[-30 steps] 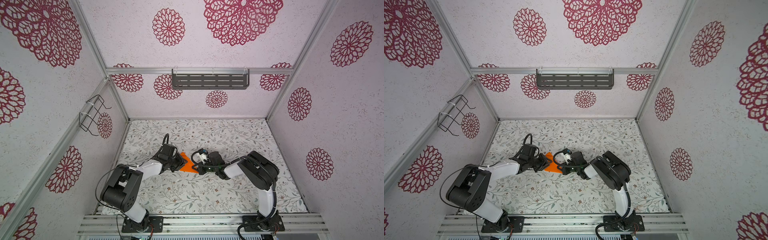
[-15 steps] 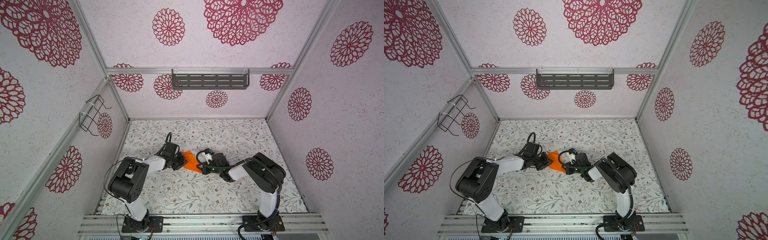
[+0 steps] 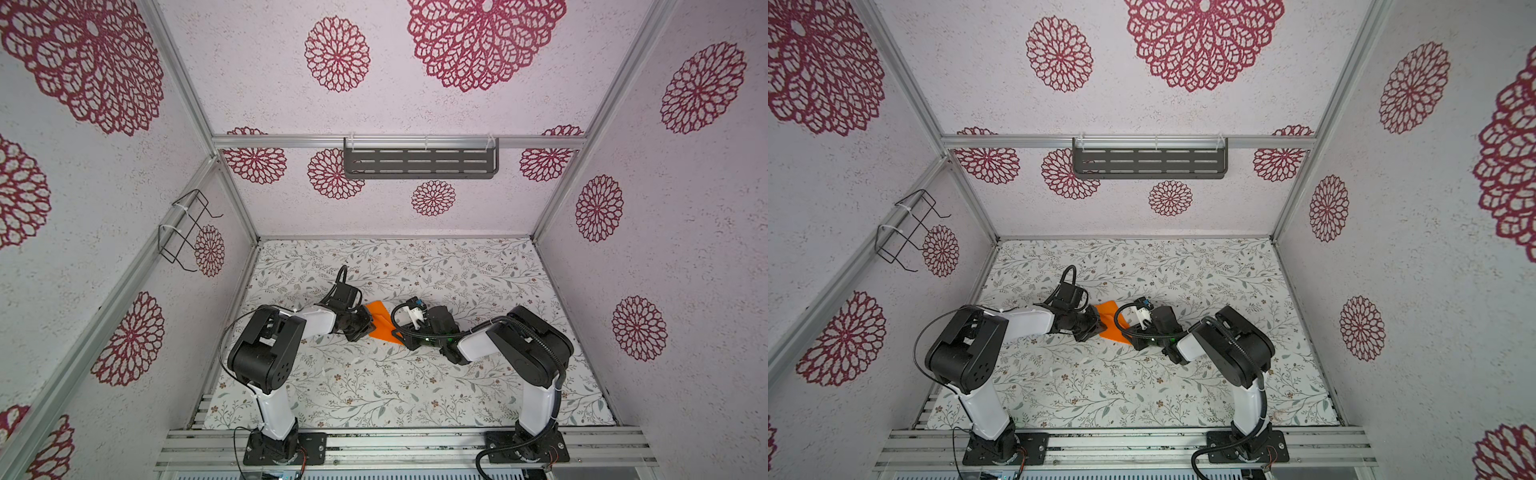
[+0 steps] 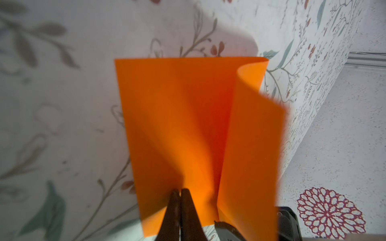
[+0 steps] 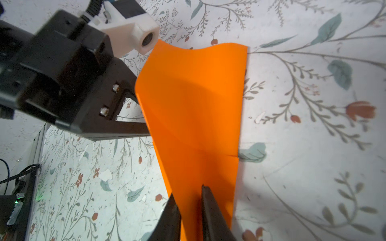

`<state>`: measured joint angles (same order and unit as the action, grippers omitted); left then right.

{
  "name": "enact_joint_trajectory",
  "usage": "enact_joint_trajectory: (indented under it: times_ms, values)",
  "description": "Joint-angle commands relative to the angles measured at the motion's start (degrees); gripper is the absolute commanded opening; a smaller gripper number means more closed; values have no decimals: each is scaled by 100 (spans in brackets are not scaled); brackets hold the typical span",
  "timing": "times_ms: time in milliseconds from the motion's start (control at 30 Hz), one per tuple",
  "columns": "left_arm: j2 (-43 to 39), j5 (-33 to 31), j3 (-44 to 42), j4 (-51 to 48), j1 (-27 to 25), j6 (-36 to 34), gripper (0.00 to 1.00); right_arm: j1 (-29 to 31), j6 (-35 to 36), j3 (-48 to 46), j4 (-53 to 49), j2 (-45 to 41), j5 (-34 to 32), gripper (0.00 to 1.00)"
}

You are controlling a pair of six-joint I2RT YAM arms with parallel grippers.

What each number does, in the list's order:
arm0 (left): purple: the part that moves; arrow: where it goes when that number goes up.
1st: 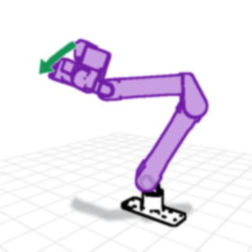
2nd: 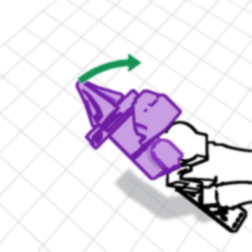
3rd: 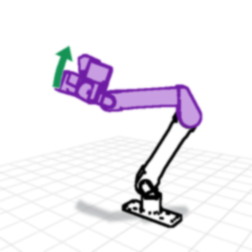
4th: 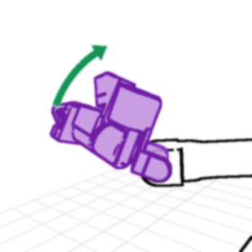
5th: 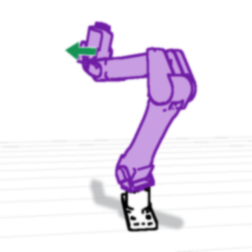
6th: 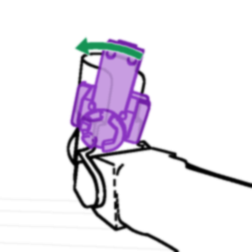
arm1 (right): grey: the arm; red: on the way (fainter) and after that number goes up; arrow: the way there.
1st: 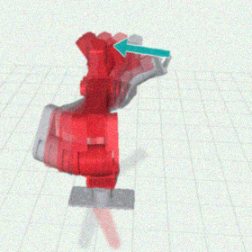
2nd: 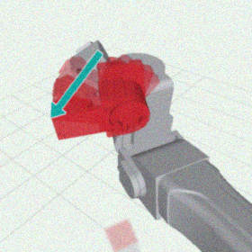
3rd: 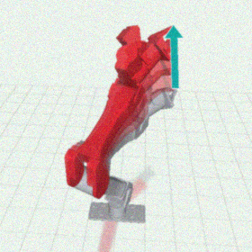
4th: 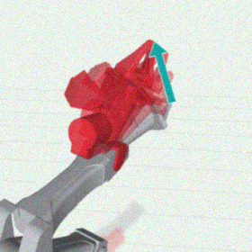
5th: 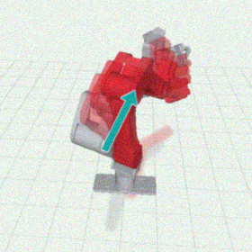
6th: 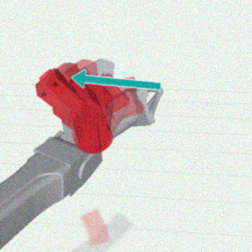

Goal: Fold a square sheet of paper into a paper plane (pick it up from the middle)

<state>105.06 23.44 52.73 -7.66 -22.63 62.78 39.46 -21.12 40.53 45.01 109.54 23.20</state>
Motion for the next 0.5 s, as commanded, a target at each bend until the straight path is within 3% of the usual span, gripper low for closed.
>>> enact_joint_trajectory:
  times_ms: [0,167,467]
  values:
    - [153,-103,105,-381,-21,-88,5,-18,669,144,-19,-191,-59,29]
    - [198,-85,132,-418,-16,-99,5,-9,1315,107,32,-260,-138,37]
    - [265,-59,193,-486,-22,-126,5,95,1954,150,-7,-207,-376,39]
